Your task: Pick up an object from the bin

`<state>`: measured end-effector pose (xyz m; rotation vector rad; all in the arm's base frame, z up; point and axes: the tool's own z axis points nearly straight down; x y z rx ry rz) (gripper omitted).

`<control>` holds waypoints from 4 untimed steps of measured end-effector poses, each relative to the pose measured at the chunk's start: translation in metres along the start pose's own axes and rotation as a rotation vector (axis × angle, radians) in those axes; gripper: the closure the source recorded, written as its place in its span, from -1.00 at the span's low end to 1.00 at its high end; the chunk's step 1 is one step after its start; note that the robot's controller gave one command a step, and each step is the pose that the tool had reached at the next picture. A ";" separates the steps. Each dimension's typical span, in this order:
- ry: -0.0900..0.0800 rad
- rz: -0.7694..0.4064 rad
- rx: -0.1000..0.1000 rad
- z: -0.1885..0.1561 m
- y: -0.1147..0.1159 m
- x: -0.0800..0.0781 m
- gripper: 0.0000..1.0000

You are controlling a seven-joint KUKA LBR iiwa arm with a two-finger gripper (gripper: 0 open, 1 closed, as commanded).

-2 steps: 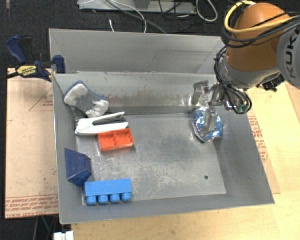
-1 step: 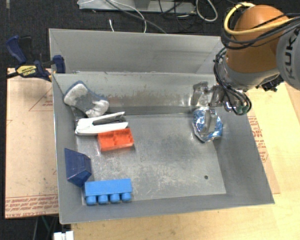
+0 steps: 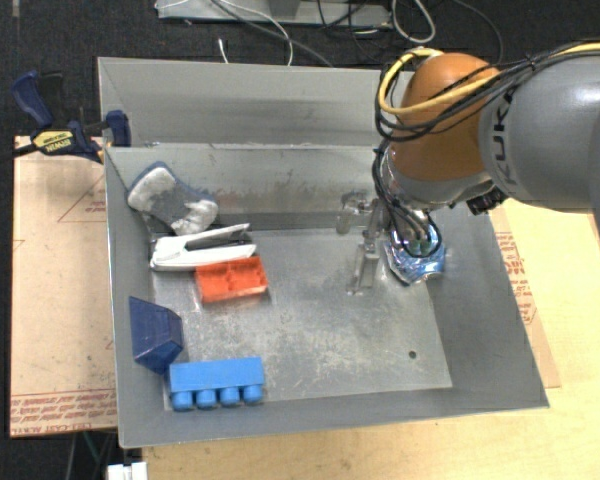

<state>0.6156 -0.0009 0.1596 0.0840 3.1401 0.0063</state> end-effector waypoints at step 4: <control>-0.011 -0.225 0.002 -0.029 0.039 -0.040 -1.00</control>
Offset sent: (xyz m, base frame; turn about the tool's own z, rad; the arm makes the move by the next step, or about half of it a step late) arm -0.0093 0.0330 -0.0447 -0.1531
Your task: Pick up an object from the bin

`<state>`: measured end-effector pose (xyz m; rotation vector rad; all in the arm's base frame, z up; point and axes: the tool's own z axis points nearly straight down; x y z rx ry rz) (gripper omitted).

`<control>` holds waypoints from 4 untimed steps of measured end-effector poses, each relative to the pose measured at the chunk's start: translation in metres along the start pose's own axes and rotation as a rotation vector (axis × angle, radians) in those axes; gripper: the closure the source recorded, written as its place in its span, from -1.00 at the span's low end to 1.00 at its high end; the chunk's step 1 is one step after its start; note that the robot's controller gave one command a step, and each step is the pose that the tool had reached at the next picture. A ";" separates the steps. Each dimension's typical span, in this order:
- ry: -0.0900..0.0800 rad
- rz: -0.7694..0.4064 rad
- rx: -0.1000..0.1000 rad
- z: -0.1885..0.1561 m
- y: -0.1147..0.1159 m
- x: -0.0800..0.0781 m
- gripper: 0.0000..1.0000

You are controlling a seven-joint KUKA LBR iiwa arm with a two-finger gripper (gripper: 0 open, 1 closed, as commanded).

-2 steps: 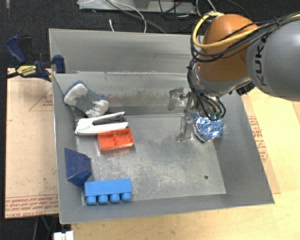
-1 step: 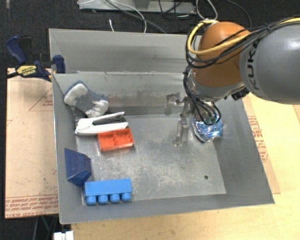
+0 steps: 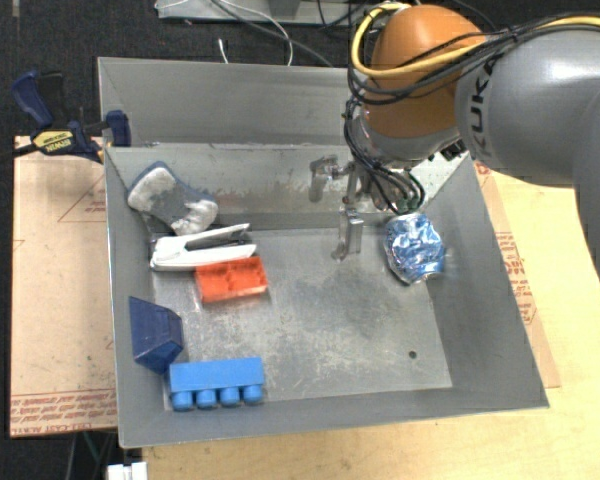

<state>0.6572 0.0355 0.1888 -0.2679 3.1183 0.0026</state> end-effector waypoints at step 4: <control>-0.009 -0.236 -0.002 0.072 0.084 -0.004 -1.00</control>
Offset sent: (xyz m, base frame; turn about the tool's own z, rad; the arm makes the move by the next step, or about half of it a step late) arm -0.0216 -0.0100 0.0777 -0.0073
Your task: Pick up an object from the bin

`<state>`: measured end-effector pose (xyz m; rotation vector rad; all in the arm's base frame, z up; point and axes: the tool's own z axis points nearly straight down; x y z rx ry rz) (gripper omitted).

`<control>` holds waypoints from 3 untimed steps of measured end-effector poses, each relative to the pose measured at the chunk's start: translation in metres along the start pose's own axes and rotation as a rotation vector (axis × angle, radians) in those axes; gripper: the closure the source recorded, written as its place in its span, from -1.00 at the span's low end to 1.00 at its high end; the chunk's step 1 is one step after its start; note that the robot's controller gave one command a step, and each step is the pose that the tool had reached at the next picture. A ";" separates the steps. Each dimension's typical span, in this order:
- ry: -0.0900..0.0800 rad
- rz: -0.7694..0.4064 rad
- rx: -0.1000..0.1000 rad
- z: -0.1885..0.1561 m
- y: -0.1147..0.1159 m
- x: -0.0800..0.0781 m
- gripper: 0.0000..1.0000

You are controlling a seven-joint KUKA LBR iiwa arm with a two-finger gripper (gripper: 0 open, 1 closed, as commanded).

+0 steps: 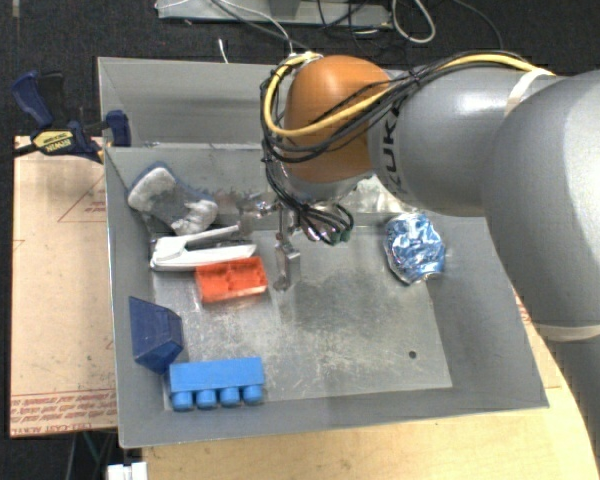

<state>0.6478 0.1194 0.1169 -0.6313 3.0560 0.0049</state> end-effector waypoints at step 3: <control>0.017 -0.059 -0.005 0.047 0.034 0.087 -1.00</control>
Offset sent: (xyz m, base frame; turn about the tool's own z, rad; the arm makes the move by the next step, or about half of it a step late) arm -0.0648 -0.0149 0.0153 -0.0709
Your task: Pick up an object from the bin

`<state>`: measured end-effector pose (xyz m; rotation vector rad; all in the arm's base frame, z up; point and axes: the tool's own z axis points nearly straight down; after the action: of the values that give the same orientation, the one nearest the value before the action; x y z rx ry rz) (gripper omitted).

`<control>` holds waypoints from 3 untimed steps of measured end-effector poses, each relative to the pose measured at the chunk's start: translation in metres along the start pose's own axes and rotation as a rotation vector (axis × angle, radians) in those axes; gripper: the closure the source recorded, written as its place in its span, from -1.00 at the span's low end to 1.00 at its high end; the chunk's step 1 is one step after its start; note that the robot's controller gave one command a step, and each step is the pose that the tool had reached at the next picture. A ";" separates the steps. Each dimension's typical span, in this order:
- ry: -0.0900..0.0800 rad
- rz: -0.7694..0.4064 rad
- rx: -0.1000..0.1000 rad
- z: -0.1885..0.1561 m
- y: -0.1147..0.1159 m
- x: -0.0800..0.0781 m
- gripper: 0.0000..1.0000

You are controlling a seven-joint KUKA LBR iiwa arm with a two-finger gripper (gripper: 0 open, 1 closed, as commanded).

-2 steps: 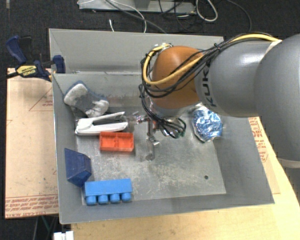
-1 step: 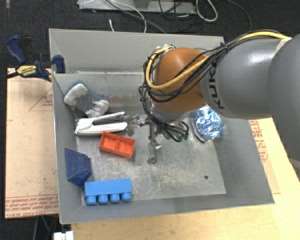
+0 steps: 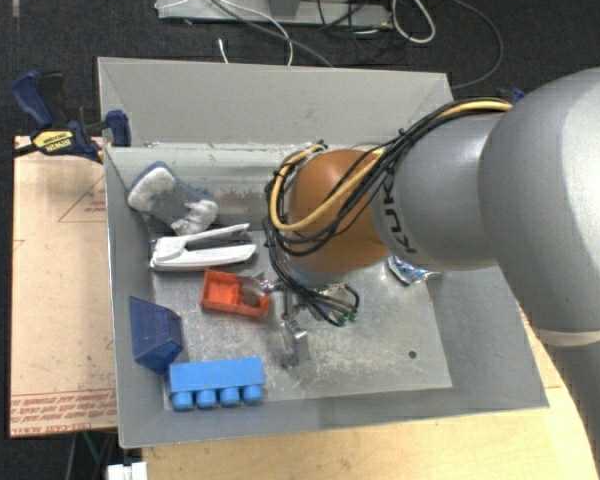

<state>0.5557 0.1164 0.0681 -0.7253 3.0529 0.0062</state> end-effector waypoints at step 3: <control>-0.057 -0.169 0.013 -0.007 -0.010 -0.054 1.00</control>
Offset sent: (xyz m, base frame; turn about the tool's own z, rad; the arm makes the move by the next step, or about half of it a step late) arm 0.0000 0.0000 0.0000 0.0000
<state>0.6079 0.1320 0.0756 -0.9616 2.9249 0.0066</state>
